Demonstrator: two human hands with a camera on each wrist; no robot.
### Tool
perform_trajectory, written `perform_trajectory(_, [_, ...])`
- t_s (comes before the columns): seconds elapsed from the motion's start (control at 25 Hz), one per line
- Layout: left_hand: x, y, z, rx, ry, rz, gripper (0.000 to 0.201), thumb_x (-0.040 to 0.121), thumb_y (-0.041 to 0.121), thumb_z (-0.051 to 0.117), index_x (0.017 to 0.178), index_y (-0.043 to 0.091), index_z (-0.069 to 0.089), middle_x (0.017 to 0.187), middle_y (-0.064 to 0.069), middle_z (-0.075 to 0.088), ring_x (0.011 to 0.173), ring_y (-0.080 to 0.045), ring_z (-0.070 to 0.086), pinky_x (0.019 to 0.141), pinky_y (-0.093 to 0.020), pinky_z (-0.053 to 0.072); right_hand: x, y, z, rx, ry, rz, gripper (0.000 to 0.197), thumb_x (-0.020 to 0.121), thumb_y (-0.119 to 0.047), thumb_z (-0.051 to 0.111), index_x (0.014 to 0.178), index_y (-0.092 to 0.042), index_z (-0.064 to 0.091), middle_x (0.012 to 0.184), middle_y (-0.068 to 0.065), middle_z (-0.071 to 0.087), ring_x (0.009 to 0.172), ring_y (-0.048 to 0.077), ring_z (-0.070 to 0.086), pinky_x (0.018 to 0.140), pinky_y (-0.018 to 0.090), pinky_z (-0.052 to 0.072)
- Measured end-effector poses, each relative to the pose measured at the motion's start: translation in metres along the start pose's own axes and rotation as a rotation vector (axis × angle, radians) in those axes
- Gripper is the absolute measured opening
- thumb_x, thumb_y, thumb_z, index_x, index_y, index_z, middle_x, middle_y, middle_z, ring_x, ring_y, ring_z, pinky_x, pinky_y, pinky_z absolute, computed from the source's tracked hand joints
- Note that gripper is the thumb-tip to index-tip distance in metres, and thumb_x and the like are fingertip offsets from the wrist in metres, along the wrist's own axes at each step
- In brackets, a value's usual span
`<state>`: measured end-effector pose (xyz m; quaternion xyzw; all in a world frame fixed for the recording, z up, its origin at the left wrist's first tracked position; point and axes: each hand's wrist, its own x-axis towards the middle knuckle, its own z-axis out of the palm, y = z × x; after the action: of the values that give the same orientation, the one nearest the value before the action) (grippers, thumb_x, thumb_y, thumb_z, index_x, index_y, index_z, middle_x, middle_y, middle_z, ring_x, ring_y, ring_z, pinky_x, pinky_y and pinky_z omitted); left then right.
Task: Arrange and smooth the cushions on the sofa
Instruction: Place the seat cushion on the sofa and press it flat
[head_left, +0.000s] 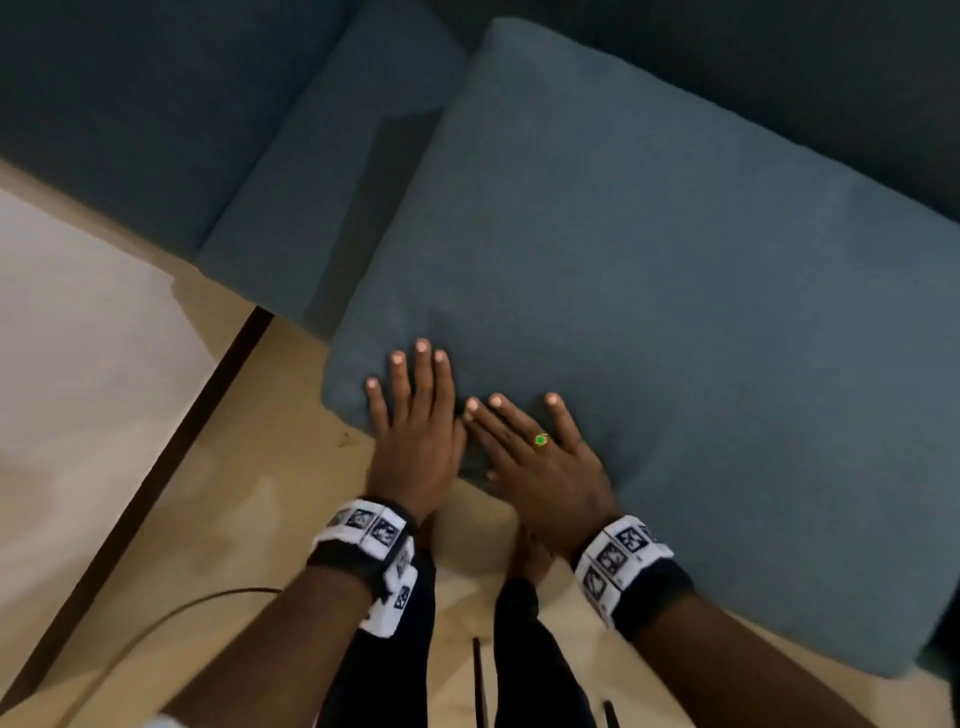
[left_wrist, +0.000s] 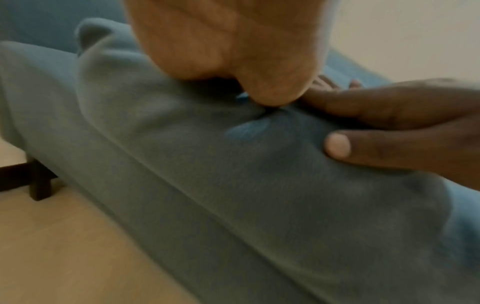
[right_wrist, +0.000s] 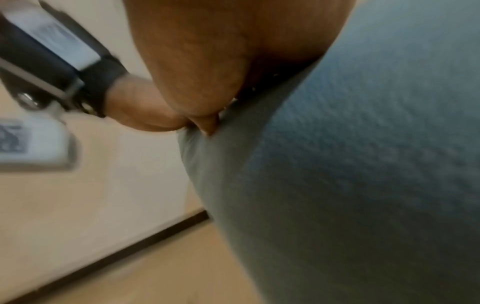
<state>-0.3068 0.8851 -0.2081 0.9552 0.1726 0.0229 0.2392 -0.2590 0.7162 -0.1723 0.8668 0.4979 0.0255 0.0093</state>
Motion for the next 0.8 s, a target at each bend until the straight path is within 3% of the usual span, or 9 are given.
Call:
perform_trajectory(0.08, [-0.002,0.012,-0.006,0.022,0.058,-0.034,0.076,0.103,0.038,0.034,0.159,0.004,-0.003,0.166,-0.024,-0.004,0.154,-0.04,-0.008,0.122,-0.062,-0.002,-0.021,0.0,-0.002,0.1,0.098,0.096,0.06,0.103,-0.027,0.043,0.16,-0.02,0.025,0.166,-0.005,0.023,0.153,0.015,0.026,0.123,0.059,0.009])
perform_trajectory(0.16, [-0.006,0.031,-0.006,0.112,0.036,0.192,0.08,0.101,0.038,0.039,0.159,0.006,-0.004,0.165,-0.02,-0.009,0.154,-0.036,-0.01,0.124,-0.054,-0.007,-0.045,0.008,-0.005,0.096,0.181,0.187,0.055,0.105,-0.027,0.038,0.159,-0.022,0.029,0.164,-0.007,0.027,0.149,0.014,0.033,0.122,0.058,0.016])
perform_trajectory(0.28, [-0.035,0.062,0.019,0.343,-0.119,0.439,0.1,0.093,0.046,0.059,0.158,0.003,-0.004,0.166,-0.016,-0.02,0.152,-0.039,-0.003,0.118,-0.071,0.006,-0.086,0.024,0.005,0.06,0.093,0.342,0.067,0.1,-0.032,0.058,0.159,-0.028,0.029,0.168,-0.011,0.013,0.154,0.012,0.021,0.123,0.057,0.004])
perform_trajectory(0.4, [-0.046,0.09,0.028,0.343,-0.038,0.571,0.084,0.101,0.045,0.038,0.158,0.003,-0.006,0.166,-0.014,-0.02,0.154,-0.037,-0.013,0.119,-0.067,-0.005,-0.121,0.019,0.01,0.096,0.279,0.464,0.067,0.1,-0.029,0.05,0.161,-0.026,0.022,0.169,-0.007,0.013,0.157,0.018,0.008,0.122,0.062,0.004])
perform_trajectory(0.48, [-0.044,0.114,0.034,0.418,-0.097,0.67,0.09,0.099,0.045,0.049,0.159,0.007,-0.007,0.167,-0.01,-0.018,0.155,-0.031,-0.01,0.121,-0.063,-0.002,-0.147,0.026,0.018,0.076,0.189,0.516,0.075,0.096,-0.028,0.058,0.161,-0.029,0.021,0.17,-0.009,0.003,0.156,0.018,0.013,0.122,0.061,0.003])
perform_trajectory(0.56, [-0.048,0.139,0.048,0.456,-0.19,0.71,0.095,0.093,0.04,0.054,0.158,0.006,-0.005,0.167,-0.012,-0.015,0.155,-0.03,-0.006,0.119,-0.068,0.002,-0.171,0.033,0.021,0.109,0.106,0.594,0.084,0.089,-0.026,0.071,0.16,-0.027,0.025,0.17,-0.007,-0.009,0.155,0.02,0.018,0.122,0.059,0.003])
perform_trajectory(0.68, [-0.062,0.183,0.063,0.432,-0.185,0.831,0.08,0.098,0.036,0.039,0.159,0.004,-0.001,0.168,-0.014,-0.004,0.155,-0.032,-0.006,0.12,-0.066,-0.003,-0.201,0.044,0.018,0.108,0.231,0.817,0.073,0.097,-0.027,0.053,0.161,-0.018,0.019,0.17,0.001,0.003,0.157,0.027,0.007,0.121,0.064,0.001])
perform_trajectory(0.8, [-0.073,0.211,0.079,0.495,-0.232,0.922,0.098,0.093,0.041,0.059,0.16,0.006,-0.004,0.169,-0.009,-0.007,0.155,-0.027,0.0,0.118,-0.067,-0.007,-0.238,0.062,0.015,0.16,0.101,1.041,0.076,0.098,-0.034,0.047,0.162,-0.024,0.007,0.169,0.003,0.004,0.157,0.03,0.006,0.116,0.074,0.011])
